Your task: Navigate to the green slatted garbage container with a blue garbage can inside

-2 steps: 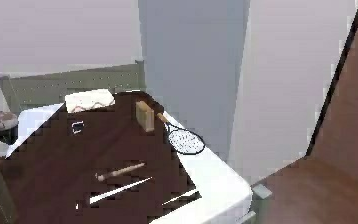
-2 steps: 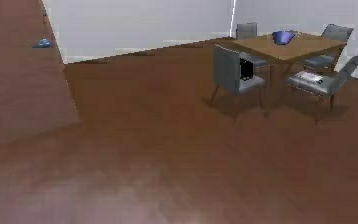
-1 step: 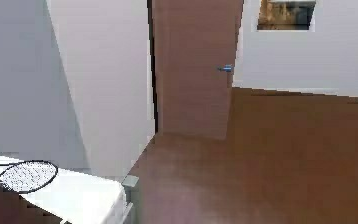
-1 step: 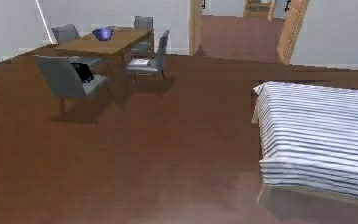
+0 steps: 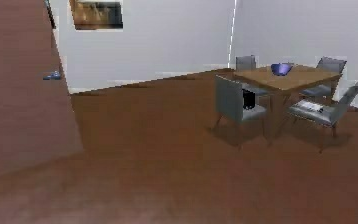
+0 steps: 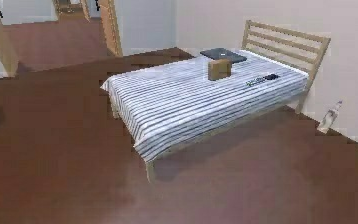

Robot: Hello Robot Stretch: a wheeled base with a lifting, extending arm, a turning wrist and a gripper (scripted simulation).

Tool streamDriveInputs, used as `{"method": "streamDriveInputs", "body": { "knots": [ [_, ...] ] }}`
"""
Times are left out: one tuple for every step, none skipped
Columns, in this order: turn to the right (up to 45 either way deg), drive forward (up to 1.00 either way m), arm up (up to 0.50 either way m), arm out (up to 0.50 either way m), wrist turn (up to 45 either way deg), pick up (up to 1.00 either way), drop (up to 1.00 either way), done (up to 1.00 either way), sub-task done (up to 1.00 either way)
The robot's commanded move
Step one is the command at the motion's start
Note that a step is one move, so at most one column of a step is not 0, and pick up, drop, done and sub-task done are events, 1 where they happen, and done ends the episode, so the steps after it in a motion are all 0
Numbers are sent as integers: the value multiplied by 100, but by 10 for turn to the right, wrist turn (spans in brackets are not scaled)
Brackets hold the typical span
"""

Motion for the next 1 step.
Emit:
{"method": "streamDriveInputs", "body": {
  "knots": [
    [450,0,0,0,0,0,0,0,0]
  ]
}}
